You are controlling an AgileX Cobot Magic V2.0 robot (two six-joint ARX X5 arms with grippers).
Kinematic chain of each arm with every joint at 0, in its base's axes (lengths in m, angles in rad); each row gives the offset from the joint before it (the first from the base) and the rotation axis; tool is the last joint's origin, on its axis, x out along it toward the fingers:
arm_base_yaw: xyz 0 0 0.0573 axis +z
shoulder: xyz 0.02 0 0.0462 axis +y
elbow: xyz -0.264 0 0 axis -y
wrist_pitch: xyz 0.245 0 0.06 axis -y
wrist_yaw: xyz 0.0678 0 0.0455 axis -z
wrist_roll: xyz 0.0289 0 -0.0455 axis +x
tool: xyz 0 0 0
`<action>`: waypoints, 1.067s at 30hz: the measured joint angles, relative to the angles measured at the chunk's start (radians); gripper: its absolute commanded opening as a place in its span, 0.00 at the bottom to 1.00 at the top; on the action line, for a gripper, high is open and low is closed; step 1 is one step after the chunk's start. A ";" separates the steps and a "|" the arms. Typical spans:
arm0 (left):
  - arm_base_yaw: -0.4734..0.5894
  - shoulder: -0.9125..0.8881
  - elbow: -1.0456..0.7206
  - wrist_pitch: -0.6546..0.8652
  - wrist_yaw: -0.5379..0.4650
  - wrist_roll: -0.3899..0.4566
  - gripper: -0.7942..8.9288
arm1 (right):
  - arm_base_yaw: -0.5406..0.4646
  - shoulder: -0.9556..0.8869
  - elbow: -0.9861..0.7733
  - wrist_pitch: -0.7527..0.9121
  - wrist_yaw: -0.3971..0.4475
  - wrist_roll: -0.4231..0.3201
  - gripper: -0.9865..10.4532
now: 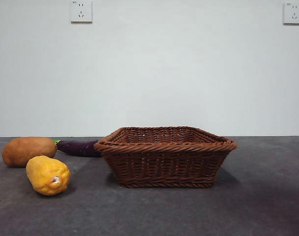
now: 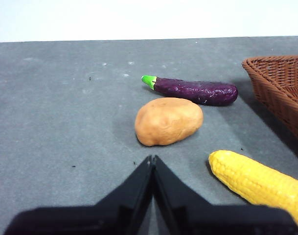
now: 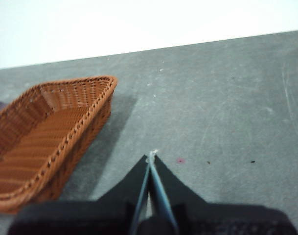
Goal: Help me put the vegetables on the table into the basket
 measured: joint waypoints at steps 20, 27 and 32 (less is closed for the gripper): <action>0.000 0.150 0.443 -0.322 0.148 -0.161 0.07 | 0.000 0.230 0.492 -0.287 -0.001 0.104 0.08; 0.000 0.313 0.634 -0.482 0.258 -0.088 0.07 | 0.000 0.420 0.755 -0.521 -0.039 -0.028 0.08; 0.000 0.401 0.737 -0.578 0.335 -0.031 0.07 | 0.000 0.515 0.872 -0.673 -0.092 -0.112 0.08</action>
